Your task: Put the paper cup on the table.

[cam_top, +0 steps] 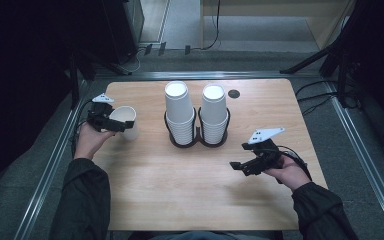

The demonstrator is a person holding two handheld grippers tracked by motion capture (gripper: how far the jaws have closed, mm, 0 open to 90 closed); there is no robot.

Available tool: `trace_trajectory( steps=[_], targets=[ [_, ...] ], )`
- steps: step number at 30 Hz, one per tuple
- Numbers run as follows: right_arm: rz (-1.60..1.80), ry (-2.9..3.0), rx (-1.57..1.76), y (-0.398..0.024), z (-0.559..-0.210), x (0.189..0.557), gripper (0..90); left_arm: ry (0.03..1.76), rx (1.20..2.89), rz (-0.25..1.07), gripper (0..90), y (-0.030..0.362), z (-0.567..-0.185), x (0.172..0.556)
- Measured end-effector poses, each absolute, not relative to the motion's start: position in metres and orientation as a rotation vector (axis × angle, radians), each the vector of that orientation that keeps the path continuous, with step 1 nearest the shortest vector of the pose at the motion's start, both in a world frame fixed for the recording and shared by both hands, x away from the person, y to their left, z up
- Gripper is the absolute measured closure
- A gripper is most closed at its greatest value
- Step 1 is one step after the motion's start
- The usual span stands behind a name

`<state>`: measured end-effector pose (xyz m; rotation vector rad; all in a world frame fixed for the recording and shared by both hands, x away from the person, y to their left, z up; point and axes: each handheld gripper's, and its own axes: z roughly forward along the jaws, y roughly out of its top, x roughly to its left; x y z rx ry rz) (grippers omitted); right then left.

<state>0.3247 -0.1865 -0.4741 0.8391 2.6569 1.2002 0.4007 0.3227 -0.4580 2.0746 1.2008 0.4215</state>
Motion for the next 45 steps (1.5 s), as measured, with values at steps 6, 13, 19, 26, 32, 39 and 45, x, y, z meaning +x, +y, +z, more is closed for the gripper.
trace_trajectory(
  steps=[6, 13, 19, 26, 32, 39, 45],
  targets=[
    [1.201, 2.657, 0.840, -0.186, -0.474, 0.325, 16.0, 1.189, 2.052, 0.390, 0.0, 0.322, -0.446, 0.399],
    [1.228, 2.646, 0.825, -0.186, -0.470, 0.323, 16.0, 1.160, 2.077, 0.470, 0.0, 0.311, -0.426, 0.396],
    [1.232, 2.646, 0.822, -0.187, -0.470, 0.323, 16.0, 1.154, 2.093, 0.461, 0.0, 0.304, -0.415, 0.392],
    [1.225, 2.647, 0.815, -0.187, -0.470, 0.323, 16.0, 1.144, 2.093, 0.409, 0.0, 0.298, -0.408, 0.386],
    [1.227, 2.646, 0.823, -0.186, -0.470, 0.324, 16.0, 1.105, 2.086, 0.386, 0.0, 0.290, -0.402, 0.376],
    [1.234, 2.655, 0.803, -0.183, -0.470, 0.324, 16.0, 1.059, 2.102, 0.371, 0.0, 0.276, -0.398, 0.364],
    [1.236, 2.658, 0.801, -0.183, -0.470, 0.326, 16.0, 1.109, 2.065, 0.371, 0.0, 0.264, -0.398, 0.356]
  ],
)
